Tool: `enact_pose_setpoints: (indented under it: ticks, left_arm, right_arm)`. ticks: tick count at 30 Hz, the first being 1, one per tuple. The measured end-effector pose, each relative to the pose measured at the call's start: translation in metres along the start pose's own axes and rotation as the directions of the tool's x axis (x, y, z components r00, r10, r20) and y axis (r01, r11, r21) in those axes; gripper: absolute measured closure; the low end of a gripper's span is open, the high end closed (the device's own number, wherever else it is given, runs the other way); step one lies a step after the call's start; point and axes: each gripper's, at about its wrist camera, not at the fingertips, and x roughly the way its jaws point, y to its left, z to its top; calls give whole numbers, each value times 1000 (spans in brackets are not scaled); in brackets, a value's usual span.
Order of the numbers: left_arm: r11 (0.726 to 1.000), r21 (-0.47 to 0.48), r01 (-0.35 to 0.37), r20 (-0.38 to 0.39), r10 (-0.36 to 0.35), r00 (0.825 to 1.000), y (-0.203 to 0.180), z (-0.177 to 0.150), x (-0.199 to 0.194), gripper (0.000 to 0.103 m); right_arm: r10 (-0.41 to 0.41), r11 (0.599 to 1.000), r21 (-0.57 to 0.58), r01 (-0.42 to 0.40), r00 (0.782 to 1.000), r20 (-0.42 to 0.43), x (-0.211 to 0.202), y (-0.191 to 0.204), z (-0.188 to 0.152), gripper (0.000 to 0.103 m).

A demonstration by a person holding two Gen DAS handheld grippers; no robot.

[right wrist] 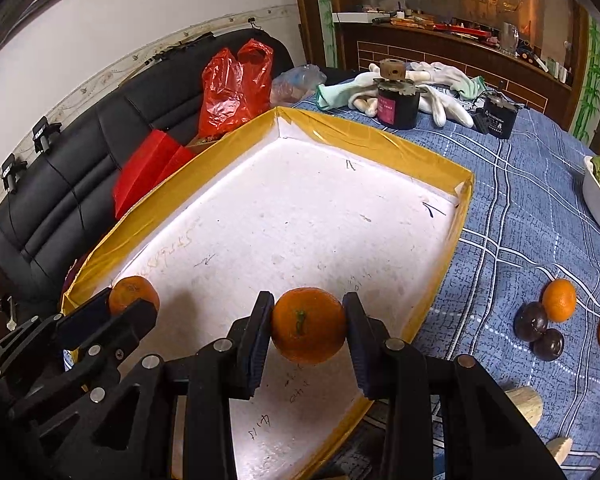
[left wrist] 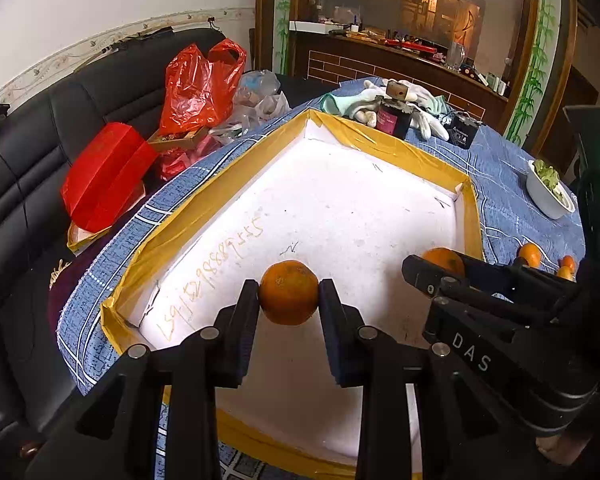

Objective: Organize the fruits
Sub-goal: 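Carry both held oranges over the yellow-rimmed white tray, then open both tools to drop the oranges into the tray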

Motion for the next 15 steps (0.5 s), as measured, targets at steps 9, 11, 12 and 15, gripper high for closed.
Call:
enact_pose_setpoints:
  ticks: [9, 11, 12, 15]
  left_arm:
    - [999, -36, -11, -36, 10, 999, 6, 1, 8, 70]
    - [999, -44, -25, -28, 24, 999, 8, 0, 6, 61]
    - [998, -50, -30, -22, 29, 999, 9, 1, 4, 58]
    - [998, -61, -25, -18, 24, 1000, 12, 2, 0, 48]
  right_arm:
    - [-10, 1000, 21, 11, 1000, -22, 3, -3, 1, 59]
    - [1, 1000, 29, -1, 1000, -8, -1, -4, 2, 44]
    - [5, 999, 34, -5, 1000, -3, -3, -5, 2, 42]
    - [8, 999, 46, -8, 1000, 9, -8, -7, 3, 41]
